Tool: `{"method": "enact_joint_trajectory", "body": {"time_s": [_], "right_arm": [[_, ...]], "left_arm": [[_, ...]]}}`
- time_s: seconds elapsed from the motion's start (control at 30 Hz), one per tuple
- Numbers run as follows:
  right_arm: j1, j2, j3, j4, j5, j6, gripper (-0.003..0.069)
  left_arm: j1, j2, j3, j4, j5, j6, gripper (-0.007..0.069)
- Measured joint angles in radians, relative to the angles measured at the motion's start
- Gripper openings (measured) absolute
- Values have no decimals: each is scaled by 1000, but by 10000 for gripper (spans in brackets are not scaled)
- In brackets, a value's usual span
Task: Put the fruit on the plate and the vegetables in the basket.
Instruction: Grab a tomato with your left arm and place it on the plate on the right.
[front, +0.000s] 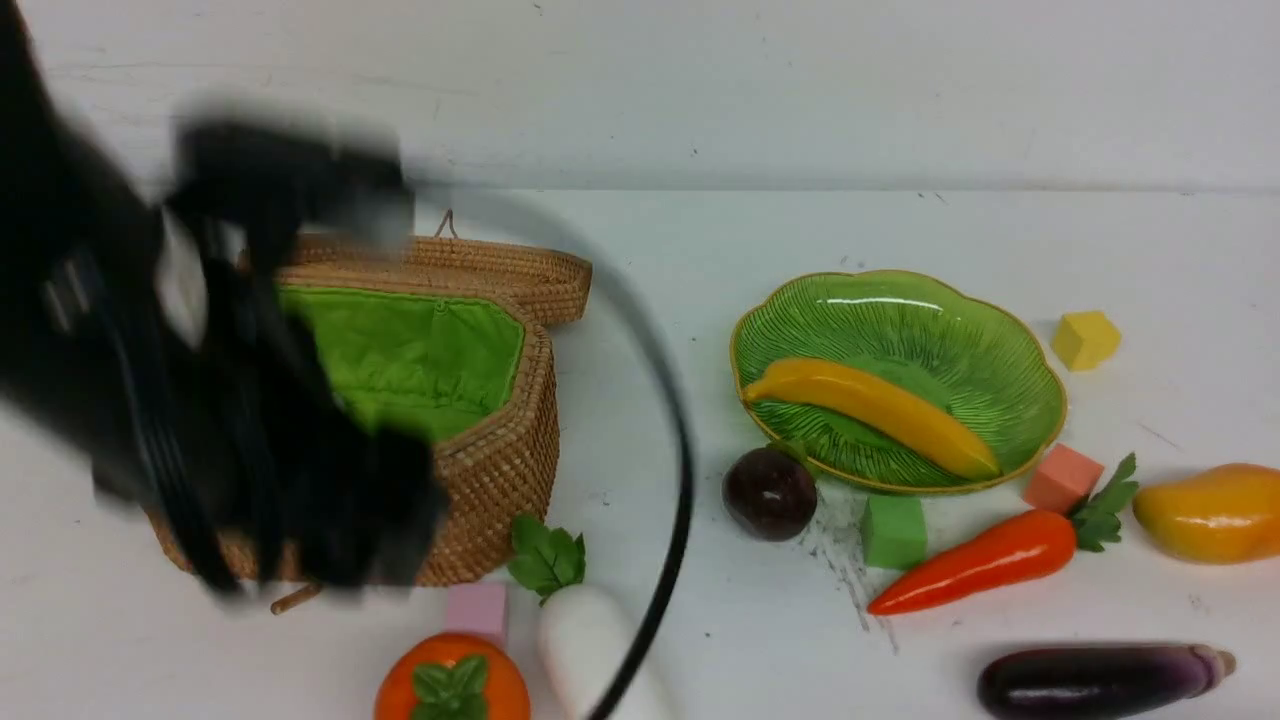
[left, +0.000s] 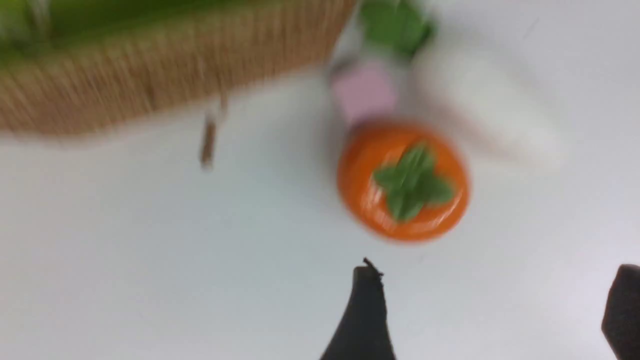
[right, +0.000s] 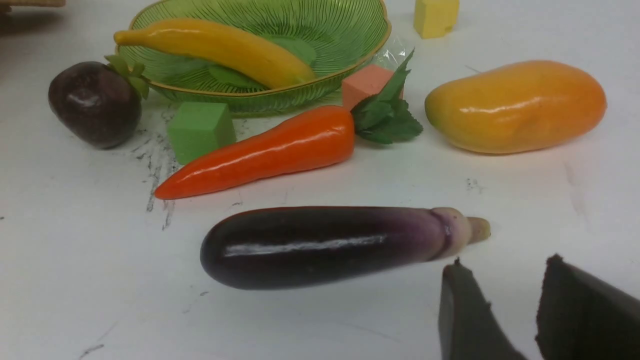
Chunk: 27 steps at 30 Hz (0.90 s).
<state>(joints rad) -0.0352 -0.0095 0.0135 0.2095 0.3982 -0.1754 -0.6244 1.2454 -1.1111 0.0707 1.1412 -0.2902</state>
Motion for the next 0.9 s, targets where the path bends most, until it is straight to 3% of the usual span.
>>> {"method": "enact_joint_trajectory", "body": {"time_s": [0.2, 0.5, 0.6, 0.73, 0.9], "right_arm": [[0, 0, 0, 0, 0, 0, 242], [0, 0, 0, 0, 0, 0, 242], [0, 0, 0, 0, 0, 0, 242], [0, 0, 0, 0, 0, 0, 242], [0, 0, 0, 0, 0, 0, 242]], "left_arm": [[0, 41, 270, -57, -250, -45, 586], [18, 123, 281, -109, -347, -41, 586], [96, 123, 281, -207, -356, 37, 586], [325, 125, 281, -441, -271, 280, 586], [472, 183, 281, -568, -244, 444, 586]]}}
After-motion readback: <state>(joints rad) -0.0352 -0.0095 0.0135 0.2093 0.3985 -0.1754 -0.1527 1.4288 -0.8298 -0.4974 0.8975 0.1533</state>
